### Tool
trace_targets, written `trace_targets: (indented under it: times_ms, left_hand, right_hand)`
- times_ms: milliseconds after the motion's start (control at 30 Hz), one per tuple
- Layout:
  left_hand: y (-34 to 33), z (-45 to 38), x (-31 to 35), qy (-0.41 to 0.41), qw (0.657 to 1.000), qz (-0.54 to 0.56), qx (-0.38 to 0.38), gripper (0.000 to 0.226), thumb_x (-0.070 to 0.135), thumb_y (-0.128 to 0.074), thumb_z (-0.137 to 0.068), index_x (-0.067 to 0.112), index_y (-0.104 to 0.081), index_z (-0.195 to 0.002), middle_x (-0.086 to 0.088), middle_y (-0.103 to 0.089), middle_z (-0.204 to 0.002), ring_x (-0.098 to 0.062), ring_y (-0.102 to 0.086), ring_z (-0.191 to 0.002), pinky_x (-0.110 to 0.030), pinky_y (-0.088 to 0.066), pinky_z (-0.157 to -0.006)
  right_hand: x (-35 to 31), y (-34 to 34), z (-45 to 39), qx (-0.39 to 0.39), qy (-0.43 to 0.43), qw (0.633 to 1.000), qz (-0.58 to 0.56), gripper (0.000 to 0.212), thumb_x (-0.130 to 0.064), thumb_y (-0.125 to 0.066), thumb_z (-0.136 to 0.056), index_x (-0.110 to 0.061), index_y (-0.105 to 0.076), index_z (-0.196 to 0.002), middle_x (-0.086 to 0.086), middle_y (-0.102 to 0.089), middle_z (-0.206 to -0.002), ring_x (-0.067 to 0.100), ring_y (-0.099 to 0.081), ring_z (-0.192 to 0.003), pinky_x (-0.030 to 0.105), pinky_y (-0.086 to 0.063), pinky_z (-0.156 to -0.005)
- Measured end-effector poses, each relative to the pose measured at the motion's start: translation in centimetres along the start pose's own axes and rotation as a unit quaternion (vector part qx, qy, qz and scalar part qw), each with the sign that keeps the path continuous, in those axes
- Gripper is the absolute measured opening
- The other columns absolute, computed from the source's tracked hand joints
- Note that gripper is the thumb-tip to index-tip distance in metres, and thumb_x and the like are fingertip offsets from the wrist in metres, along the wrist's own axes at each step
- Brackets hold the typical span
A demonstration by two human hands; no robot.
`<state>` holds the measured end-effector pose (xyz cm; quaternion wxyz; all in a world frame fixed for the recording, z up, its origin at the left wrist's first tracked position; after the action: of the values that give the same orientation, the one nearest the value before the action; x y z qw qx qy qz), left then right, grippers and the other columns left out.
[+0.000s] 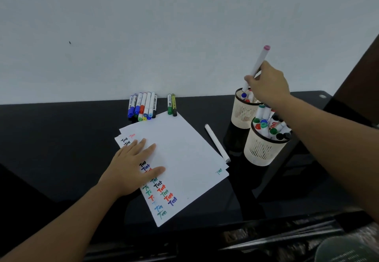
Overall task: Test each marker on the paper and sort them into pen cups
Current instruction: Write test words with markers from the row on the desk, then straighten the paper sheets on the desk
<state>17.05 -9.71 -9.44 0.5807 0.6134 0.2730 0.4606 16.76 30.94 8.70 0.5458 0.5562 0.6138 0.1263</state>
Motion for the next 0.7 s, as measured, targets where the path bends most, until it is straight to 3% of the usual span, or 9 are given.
trace_targets:
  times_ms: [300, 467, 700]
  left_hand:
    - [0.0, -0.4, 0.1, -0.002, 1.000, 0.001, 0.003, 0.097, 0.100, -0.022, -0.074, 0.052, -0.010, -0.157, 0.016, 0.005, -0.168, -0.009, 0.007, -0.155, -0.042, -0.001, -0.127]
    - [0.0, -0.5, 0.1, -0.003, 1.000, 0.015, 0.001, 0.100, 0.102, -0.022, -0.072, 0.050, -0.011, -0.158, 0.015, 0.004, -0.169, -0.010, 0.007, -0.155, -0.042, -0.001, -0.127]
    - [1.5, 0.0, 0.5, 0.016, 0.987, 0.155, 0.041, 0.093, 0.082, -0.057, -0.074, 0.041, -0.034, -0.155, 0.011, -0.016, -0.168, -0.010, -0.005, -0.155, -0.041, -0.010, -0.126]
  right_hand:
    - [1.1, -0.5, -0.3, -0.037, -0.037, 0.999, 0.012, 0.034, -0.050, -0.061, -0.098, -0.021, -0.057, -0.115, 0.000, -0.063, -0.107, 0.021, -0.063, -0.094, 0.038, -0.052, -0.078]
    - [0.7, -0.5, -0.4, -0.035, -0.023, 0.999, 0.018, 0.028, -0.046, -0.065, -0.097, -0.022, -0.061, -0.110, 0.003, -0.069, -0.109, 0.023, -0.066, -0.095, 0.033, -0.048, -0.068]
    - [-3.9, -0.3, 0.6, -0.029, 0.092, 0.994, 0.043, 0.017, -0.041, -0.060, -0.100, -0.024, -0.064, -0.099, -0.007, -0.069, -0.088, 0.019, -0.065, -0.088, 0.037, -0.054, -0.076]
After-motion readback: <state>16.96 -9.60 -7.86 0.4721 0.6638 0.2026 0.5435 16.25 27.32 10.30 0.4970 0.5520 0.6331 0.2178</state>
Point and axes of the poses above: each hand's wrist, its own z-axis away from the middle knuckle, its own y-axis out of the back of the hand, x = y × z, the point moved 4 cm from there along -z, towards the middle knuckle
